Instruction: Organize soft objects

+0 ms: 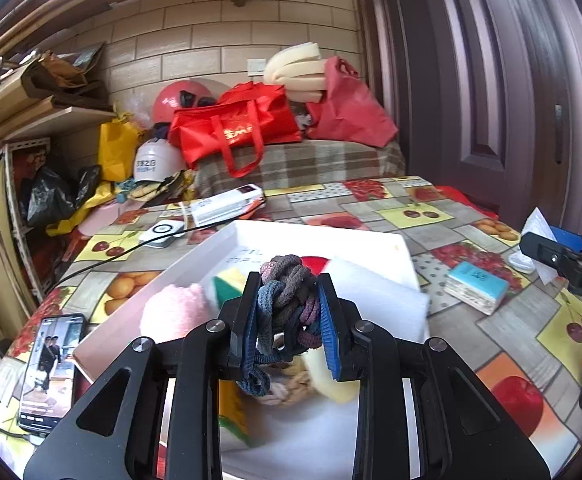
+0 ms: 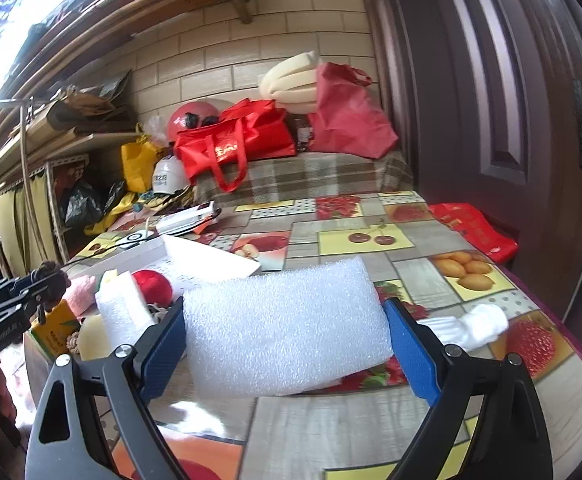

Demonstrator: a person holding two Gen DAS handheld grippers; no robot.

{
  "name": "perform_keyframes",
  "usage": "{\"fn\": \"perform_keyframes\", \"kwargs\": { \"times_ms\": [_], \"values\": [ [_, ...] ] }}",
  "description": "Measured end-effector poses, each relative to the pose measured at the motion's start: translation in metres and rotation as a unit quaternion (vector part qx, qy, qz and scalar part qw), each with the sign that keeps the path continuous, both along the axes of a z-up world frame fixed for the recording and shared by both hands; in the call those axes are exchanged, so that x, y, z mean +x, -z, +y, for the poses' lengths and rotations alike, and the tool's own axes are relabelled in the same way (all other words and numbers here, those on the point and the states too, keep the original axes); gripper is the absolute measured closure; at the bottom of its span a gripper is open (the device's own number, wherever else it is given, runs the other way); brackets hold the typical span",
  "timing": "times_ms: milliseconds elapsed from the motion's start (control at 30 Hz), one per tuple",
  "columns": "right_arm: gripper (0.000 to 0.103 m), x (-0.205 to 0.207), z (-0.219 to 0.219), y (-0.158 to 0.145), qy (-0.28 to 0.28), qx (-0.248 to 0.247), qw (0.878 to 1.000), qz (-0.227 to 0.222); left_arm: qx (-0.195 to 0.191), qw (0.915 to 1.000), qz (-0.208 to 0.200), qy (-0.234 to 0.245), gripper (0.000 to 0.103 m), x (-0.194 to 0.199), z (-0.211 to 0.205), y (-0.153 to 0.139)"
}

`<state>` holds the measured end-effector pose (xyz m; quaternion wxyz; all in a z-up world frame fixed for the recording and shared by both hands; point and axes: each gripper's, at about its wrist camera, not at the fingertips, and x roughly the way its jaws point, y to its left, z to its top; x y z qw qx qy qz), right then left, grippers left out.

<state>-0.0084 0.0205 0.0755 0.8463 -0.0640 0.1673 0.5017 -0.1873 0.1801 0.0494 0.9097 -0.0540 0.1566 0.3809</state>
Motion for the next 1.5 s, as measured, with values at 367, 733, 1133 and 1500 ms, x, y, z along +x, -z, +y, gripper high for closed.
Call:
{"fn": "perform_keyframes", "kwargs": {
  "times_ms": [367, 733, 1133, 1500],
  "values": [
    [0.01, -0.015, 0.022, 0.002, -0.024, -0.007, 1.0, -0.012, 0.001, 0.9993, 0.0, -0.037, 0.077, -0.018, 0.026, 0.002],
    [0.01, -0.044, 0.052, 0.004, -0.078, -0.016, 0.997, -0.019, -0.011, 0.9973, -0.002, -0.072, 0.076, -0.032, 0.055, 0.005],
    [0.01, -0.087, 0.106, 0.017, -0.206, -0.1, 0.973, -0.029, -0.014, 0.9975, 0.022, -0.066, 0.076, -0.02, 0.067, 0.008],
    [0.01, -0.079, 0.154, 0.028, -0.183, -0.145, 0.972, -0.029, -0.035, 0.9979, 0.029, -0.047, 0.076, -0.014, 0.075, 0.009]
  ]
}}
